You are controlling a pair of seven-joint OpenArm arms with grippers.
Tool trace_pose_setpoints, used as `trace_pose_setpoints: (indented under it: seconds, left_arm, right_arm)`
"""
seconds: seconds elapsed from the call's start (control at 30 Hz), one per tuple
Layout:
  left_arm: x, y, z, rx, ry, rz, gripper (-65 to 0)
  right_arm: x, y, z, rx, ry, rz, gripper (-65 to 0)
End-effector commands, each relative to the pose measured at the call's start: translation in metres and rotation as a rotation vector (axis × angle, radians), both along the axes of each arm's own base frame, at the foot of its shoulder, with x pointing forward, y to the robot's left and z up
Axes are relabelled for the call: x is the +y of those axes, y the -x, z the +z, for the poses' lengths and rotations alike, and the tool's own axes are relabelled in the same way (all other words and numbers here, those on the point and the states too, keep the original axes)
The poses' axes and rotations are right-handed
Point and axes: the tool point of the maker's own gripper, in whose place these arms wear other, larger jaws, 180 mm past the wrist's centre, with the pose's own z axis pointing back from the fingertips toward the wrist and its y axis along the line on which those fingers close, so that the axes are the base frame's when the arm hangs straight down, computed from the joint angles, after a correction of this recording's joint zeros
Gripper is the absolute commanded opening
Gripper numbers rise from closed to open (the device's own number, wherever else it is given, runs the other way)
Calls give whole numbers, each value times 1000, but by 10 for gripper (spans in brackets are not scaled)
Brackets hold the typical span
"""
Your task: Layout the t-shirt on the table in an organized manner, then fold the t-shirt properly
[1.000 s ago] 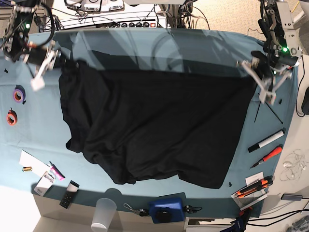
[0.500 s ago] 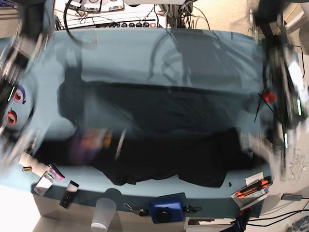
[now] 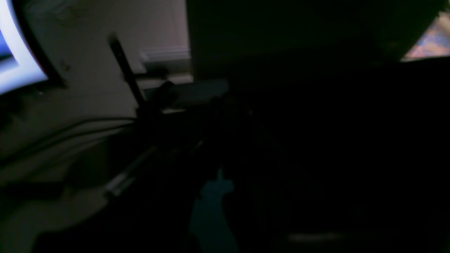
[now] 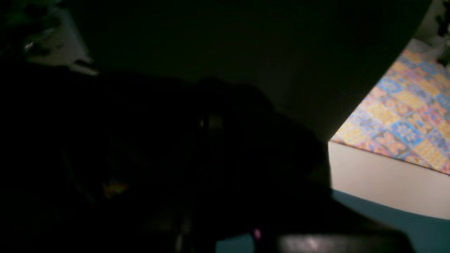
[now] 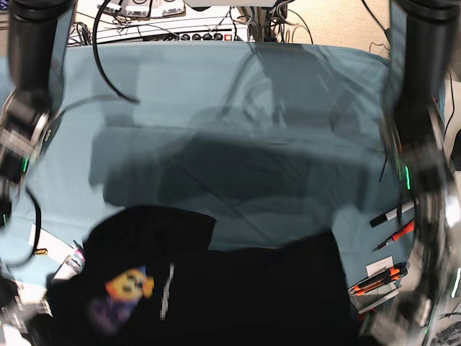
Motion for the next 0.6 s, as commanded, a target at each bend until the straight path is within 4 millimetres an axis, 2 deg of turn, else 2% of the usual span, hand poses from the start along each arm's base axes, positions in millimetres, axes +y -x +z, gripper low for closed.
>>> trace_pose_setpoints:
  seconds: [0.0, 0.07, 0.13, 0.17, 0.27, 0.4, 0.5, 0.57]
  left_arm:
    - [9, -6, 53, -103, -10, 31, -650]
    - [6, -13, 80, -122, -35, 39, -650]
    - [6, -14, 111, -154, -49, 59, -650]
    - [7, -13, 118, -147, -57, 62, -650]
    - [10, -10, 100, -47, -80, 61, -650]
    - [17, -1, 88, 29, -76, 23, -650]
    - [32, 10, 77, 112, -50, 13, -650]
    - [36, 17, 75, 134, -46, -19, -650]
  right_arm:
    - [-7, -2, 61, -140, -19, -26, -650]
    - [-4, -8, 96, -180, -18, -36, -650]
    - [-6, -9, 99, -180, -32, -46, -650]
    - [-7, -9, 98, -169, -34, -52, -650]
    - [-8, -7, 81, -71, -39, -54, -650]
    - [-10, 0, 65, 33, -57, -38, -650]
    - [-4, 10, 56, 108, -112, 19, -650]
    - [5, 14, 50, 152, -139, 62, -650]
